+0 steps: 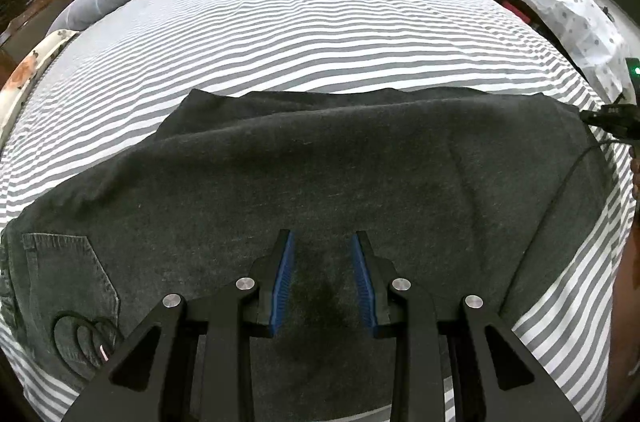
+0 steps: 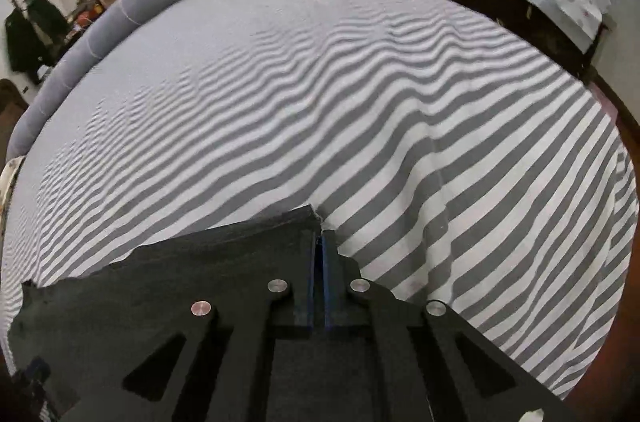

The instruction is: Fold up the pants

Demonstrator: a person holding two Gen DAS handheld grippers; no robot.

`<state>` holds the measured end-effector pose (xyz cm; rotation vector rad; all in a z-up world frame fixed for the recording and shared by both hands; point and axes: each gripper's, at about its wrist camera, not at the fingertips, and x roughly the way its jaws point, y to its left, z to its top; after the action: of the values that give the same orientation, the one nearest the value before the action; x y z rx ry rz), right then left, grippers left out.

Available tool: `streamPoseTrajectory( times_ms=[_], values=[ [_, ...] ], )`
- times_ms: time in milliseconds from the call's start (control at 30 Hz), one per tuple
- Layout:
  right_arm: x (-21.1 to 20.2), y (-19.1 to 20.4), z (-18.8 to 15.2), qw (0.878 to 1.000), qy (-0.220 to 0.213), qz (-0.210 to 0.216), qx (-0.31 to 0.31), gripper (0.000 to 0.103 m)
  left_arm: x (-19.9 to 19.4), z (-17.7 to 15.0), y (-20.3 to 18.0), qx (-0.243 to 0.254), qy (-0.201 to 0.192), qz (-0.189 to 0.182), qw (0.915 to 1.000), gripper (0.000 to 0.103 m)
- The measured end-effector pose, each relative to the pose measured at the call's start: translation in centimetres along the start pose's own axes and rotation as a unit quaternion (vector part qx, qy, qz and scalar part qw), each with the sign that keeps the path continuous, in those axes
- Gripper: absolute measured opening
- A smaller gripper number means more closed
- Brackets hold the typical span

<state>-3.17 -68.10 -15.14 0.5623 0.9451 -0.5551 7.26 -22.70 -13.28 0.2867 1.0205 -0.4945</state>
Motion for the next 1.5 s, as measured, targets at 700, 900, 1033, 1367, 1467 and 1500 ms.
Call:
streamPoseTrajectory(
  times_ms=[700,900,1033,1367,1467,1500],
  values=[
    [-4.2,-7.4,-10.9,0.974,0.044,0.172,0.137,0.034,0.0,-0.6,-1.0,0.009,0.006,0.008,0.9999,0.031],
    [-3.0,-8.0,-10.6,0.972,0.0,0.168,0.163,0.034,-0.1,-0.4,-2.1,0.018,0.009,0.002,0.9998,0.031],
    [-2.2,-8.2,-8.9,0.972,-0.028,0.162,0.165,0.033,-0.2,-0.2,-2.7,0.023,0.009,0.0,0.9997,0.031],
    [-2.1,-6.7,-9.0,0.976,-0.012,0.187,0.109,0.018,0.8,0.0,-3.8,0.035,0.015,0.003,0.9993,0.031],
    [-2.4,-6.4,-9.5,0.975,-0.016,0.195,0.107,0.011,1.1,0.0,-3.8,0.036,0.015,0.003,0.9992,0.031],
    [-2.7,-6.2,-9.6,0.975,-0.021,0.195,0.106,0.01,1.1,0.0,-3.9,0.036,0.015,0.002,0.9992,0.031]
  ],
)
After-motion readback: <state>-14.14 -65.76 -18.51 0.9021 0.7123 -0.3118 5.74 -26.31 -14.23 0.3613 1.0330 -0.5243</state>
